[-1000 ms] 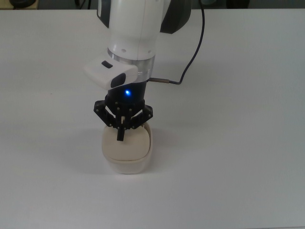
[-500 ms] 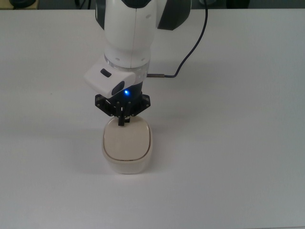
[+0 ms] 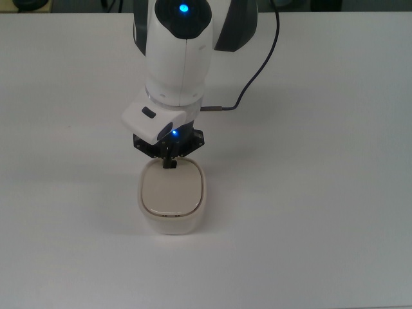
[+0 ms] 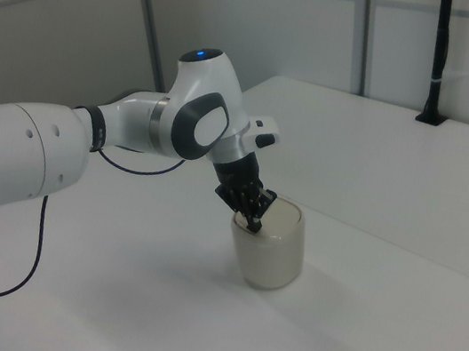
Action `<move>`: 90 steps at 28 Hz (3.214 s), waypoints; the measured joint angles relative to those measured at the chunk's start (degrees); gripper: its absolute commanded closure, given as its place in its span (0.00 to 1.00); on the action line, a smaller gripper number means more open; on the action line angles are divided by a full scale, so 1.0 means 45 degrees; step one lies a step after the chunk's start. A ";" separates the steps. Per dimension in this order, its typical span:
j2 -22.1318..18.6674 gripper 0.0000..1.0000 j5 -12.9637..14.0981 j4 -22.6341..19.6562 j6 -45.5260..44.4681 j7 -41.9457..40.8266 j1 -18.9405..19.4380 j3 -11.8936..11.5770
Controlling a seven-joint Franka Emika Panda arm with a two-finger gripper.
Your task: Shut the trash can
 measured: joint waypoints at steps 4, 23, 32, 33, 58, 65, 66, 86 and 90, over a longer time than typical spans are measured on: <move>0.0020 1.00 0.0000 -0.0009 0.0000 -0.0084 0.0005 0.0000; -0.0530 0.35 0.0981 0.0472 -0.0180 -0.0278 0.0005 -0.0009; -0.2184 0.00 0.1204 0.0600 -0.3264 -0.0278 -0.0068 -0.0023; -0.2351 0.00 0.1205 0.0599 -0.3673 -0.0278 -0.0067 -0.0023; -0.2946 0.00 0.1205 0.0619 -0.6377 -0.0277 -0.0069 -0.0049; -0.2946 0.00 0.1205 0.0619 -0.6378 -0.0277 -0.0080 -0.0143; -0.2946 0.00 0.1205 0.0619 -0.6378 -0.0277 -0.0081 -0.0171; -0.2923 0.00 0.1238 0.0590 -0.6378 -0.0277 -0.0140 -0.0434; -0.2826 0.00 0.1465 0.0562 -0.6378 -0.0277 -0.0131 -0.0423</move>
